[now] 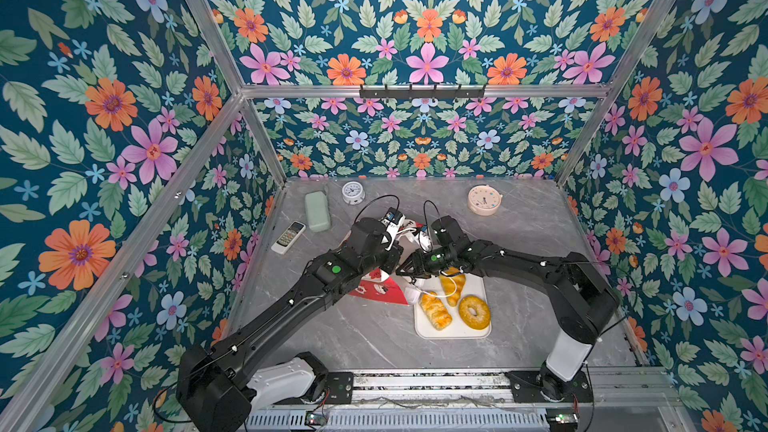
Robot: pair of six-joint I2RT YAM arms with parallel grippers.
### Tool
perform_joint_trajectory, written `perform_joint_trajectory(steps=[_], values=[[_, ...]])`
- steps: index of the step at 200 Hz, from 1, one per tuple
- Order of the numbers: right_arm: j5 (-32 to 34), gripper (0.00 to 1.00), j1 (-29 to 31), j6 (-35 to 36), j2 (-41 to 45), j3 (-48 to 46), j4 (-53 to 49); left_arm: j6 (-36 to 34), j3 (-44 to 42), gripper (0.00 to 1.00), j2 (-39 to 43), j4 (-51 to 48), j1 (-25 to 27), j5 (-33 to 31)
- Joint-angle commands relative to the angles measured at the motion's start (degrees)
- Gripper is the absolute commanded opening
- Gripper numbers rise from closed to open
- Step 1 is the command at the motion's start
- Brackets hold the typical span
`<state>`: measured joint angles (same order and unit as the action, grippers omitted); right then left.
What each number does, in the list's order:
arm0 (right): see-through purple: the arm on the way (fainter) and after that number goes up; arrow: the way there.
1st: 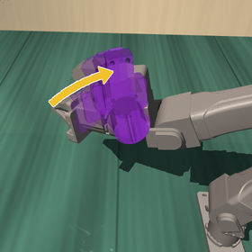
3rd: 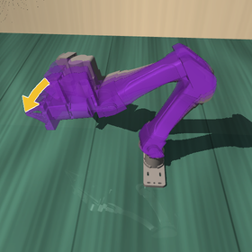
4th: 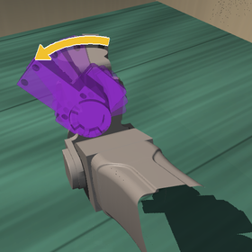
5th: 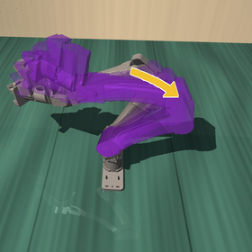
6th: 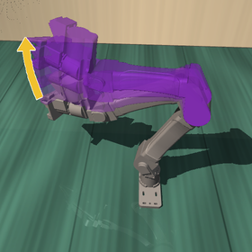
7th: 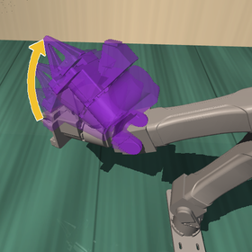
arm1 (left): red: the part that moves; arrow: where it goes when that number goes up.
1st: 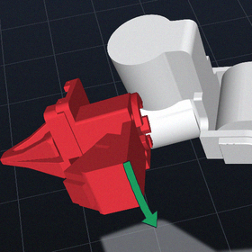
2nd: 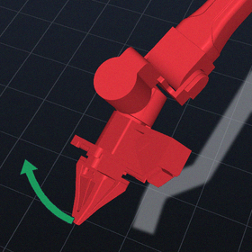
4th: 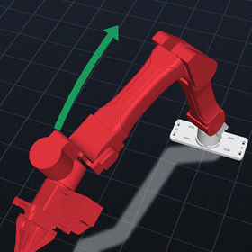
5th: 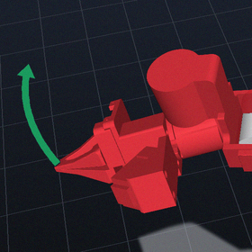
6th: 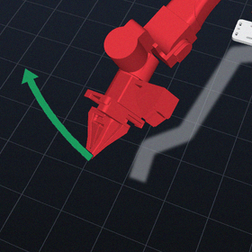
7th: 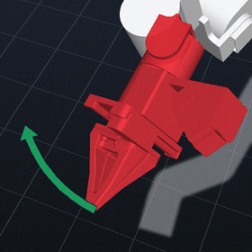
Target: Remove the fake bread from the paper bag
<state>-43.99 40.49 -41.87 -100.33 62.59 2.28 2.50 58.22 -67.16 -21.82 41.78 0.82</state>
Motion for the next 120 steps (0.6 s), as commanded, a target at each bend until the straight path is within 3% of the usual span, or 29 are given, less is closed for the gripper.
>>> perform_joint_trajectory(steps=[1, 64, 120], values=[[0.2, 0.0, 0.1, 0.0, 2.2, -1.9, 2.7, -1.2, 1.0, 0.0, -1.7, -5.5, 0.0, 1.8], [1.9, 0.0, 0.1, 1.8, 12.3, -11.3, -0.8, 0.5, -2.4, 0.0, -0.6, -8.2, 0.0, 3.8], [1.3, 0.0, 0.9, 2.7, 7.2, -7.2, -1.2, 1.4, -6.3, 0.0, 5.7, -6.8, 0.0, 4.1]])
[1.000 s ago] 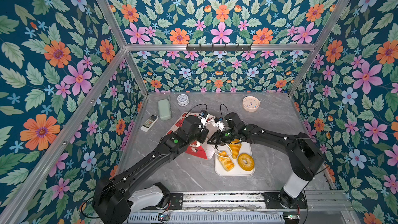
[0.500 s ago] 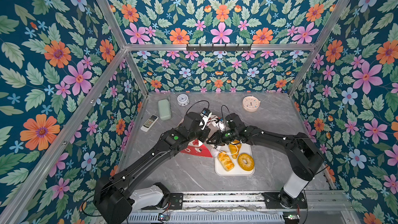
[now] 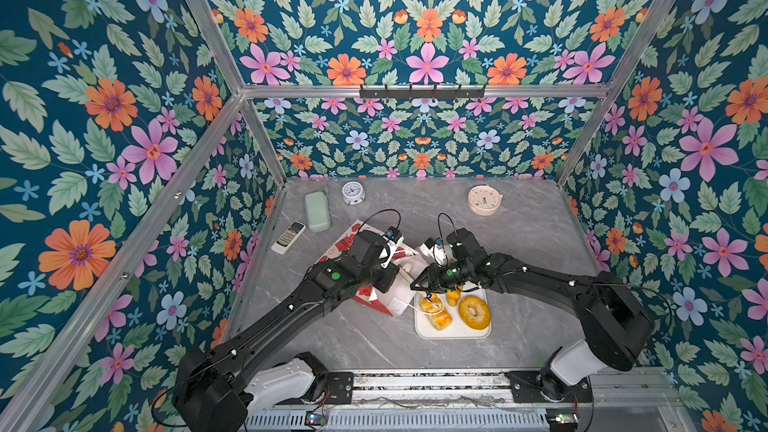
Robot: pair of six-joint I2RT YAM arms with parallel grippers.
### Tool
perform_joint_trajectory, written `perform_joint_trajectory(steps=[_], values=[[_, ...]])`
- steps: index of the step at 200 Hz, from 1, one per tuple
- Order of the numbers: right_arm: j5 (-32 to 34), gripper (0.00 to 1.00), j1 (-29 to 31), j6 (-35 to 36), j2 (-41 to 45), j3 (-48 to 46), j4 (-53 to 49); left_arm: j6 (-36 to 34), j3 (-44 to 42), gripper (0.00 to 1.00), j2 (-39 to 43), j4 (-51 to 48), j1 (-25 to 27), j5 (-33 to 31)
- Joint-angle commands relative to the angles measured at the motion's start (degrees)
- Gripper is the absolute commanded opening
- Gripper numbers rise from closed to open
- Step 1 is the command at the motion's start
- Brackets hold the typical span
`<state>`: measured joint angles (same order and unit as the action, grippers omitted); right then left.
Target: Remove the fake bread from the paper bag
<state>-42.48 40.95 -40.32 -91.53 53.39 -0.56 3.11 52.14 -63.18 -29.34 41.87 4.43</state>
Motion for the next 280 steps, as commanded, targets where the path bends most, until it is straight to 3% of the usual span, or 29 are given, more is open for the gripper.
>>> perform_joint_trajectory(steps=[1, 37, 121, 178, 217, 280], values=[[-0.2, 0.0, 0.5, 1.1, -1.7, 2.1, 1.7, 0.8, -0.2, 0.0, 1.8, 0.7, -0.1, 0.4], [0.2, 0.0, 0.7, 0.6, -3.0, 3.5, 2.6, -1.0, 1.4, 0.0, 2.5, 0.1, 0.0, -3.3], [-4.9, 0.0, 1.8, 0.4, -6.5, 3.9, 0.5, -2.0, 0.5, 0.0, 1.8, 1.3, -0.1, -2.1], [-8.4, 0.24, 1.7, -2.1, -7.5, 3.1, 3.1, -2.6, 0.2, 0.0, 1.9, 1.5, -0.1, -2.4], [-11.6, 0.3, 1.8, -7.2, -8.1, 1.6, 11.6, -2.3, 0.0, 0.0, 2.4, 2.4, 0.0, -2.7], [-11.8, 0.37, 1.8, -9.0, -8.0, 1.3, 14.6, -1.5, -0.7, 0.0, 2.9, 4.5, -0.1, -1.5]])
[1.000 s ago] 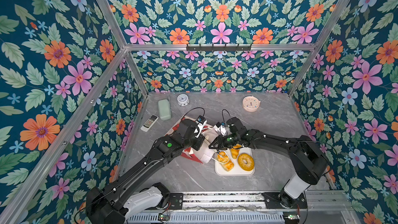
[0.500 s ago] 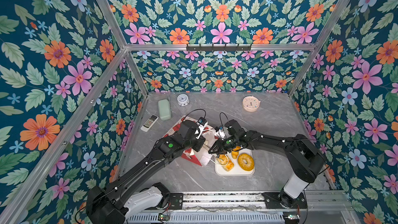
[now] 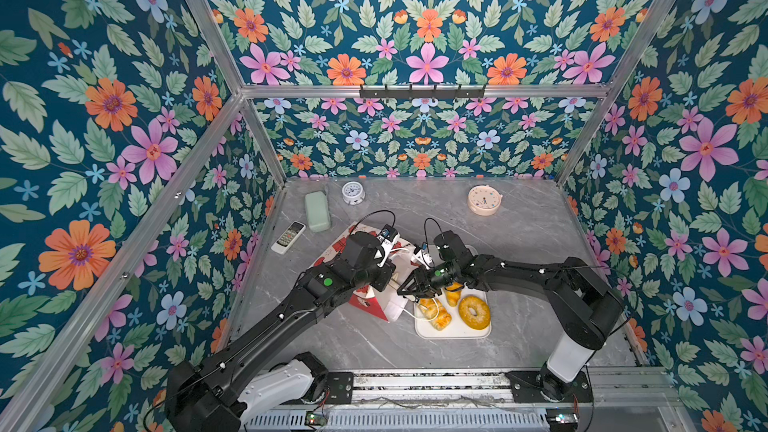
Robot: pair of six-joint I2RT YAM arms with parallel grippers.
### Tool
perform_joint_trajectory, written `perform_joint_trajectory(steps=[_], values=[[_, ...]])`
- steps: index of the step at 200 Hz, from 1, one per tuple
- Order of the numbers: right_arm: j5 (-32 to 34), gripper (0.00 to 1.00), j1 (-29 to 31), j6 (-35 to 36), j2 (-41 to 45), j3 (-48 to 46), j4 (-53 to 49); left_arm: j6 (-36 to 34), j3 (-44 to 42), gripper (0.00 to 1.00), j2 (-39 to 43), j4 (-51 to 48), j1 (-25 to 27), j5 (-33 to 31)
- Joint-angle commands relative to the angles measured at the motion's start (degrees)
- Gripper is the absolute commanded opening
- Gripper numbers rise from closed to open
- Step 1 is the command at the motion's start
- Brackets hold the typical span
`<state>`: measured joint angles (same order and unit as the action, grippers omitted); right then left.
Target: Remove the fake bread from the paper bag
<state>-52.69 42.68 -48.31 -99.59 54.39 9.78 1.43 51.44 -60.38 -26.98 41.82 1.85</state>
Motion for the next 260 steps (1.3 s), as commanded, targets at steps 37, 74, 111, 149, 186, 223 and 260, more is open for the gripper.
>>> perform_joint_trajectory(steps=[37, 74, 111, 149, 186, 223, 260], values=[[-3.0, 0.37, 0.1, -2.8, -0.2, 2.1, 5.9, -0.2, 0.7, 0.0, -0.5, 2.2, -0.1, 1.4], [-3.7, 0.37, 0.2, -0.7, -1.1, 3.0, 2.4, -0.6, 1.2, 0.0, -1.0, 2.2, 0.0, 1.3], [-3.8, 0.37, 0.4, 0.0, -3.2, 4.5, 1.9, -0.4, 1.0, 0.0, -1.1, 2.4, 0.0, 1.7], [-3.0, 0.38, 0.6, 1.5, -5.0, 7.5, -0.6, -0.1, 1.1, 0.0, -1.0, 2.5, 0.0, 2.2], [-2.4, 0.39, 1.0, 2.5, -7.7, 10.6, -2.5, 0.0, 0.8, 0.0, -1.1, 2.7, 0.0, 2.7], [-2.6, 0.35, 1.8, 2.4, -10.3, 12.9, -2.6, 0.1, 0.4, 0.0, -1.0, 3.2, 0.0, 3.0], [-2.4, 0.2, 2.0, 2.9, -10.7, 13.7, -3.5, -0.1, -0.1, 0.0, -0.5, 3.3, 0.1, 2.7]])
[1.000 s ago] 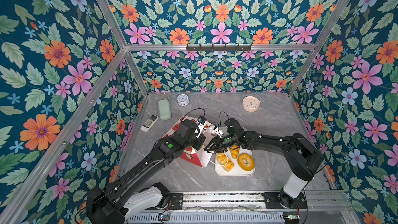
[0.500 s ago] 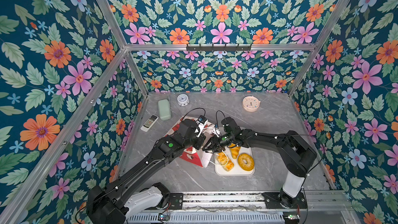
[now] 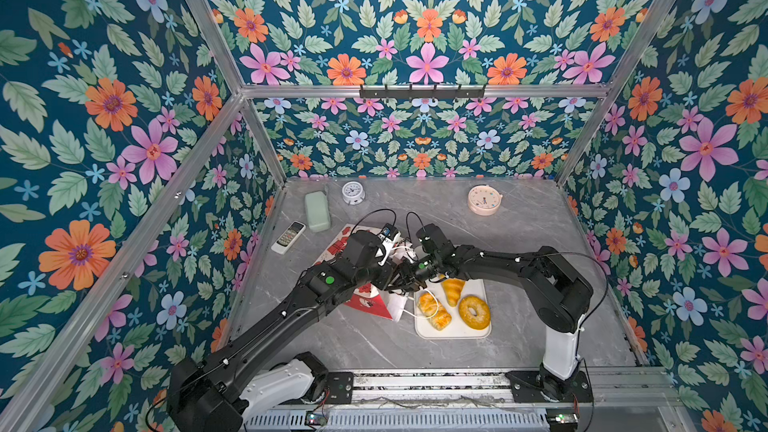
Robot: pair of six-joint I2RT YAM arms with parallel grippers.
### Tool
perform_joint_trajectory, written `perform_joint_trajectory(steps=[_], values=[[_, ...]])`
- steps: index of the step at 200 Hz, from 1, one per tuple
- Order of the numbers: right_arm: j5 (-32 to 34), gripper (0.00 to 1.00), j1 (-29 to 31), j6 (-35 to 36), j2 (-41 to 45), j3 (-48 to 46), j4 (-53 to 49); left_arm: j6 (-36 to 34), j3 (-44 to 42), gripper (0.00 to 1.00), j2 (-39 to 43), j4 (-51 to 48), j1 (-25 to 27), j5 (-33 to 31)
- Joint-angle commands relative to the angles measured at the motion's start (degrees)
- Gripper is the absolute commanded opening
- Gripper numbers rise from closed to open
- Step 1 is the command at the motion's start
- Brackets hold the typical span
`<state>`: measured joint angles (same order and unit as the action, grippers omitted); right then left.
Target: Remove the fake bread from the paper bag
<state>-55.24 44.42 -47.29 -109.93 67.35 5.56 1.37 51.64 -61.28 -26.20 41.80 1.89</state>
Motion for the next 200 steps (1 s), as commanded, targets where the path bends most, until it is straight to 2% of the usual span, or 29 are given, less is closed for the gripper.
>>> perform_joint_trajectory(steps=[1, 50, 97, 200], values=[[0.2, 0.19, 0.2, 1.9, -0.4, 0.7, 0.7, 0.0, -0.3, 0.0, 0.4, 2.6, 0.1, 2.6], [0.5, 0.0, 0.2, 1.9, -0.5, 0.5, 0.8, 0.3, -1.4, 0.0, 2.6, 2.6, 0.1, 1.5], [1.0, 0.0, 0.1, 2.0, 0.9, -0.8, 1.6, 0.7, -2.2, 0.0, 4.9, 1.8, 0.1, -0.4], [1.6, 0.0, -2.6, 1.3, 10.4, -9.0, 3.9, 0.4, -1.2, 0.0, 4.8, 0.6, 0.1, -1.8]])
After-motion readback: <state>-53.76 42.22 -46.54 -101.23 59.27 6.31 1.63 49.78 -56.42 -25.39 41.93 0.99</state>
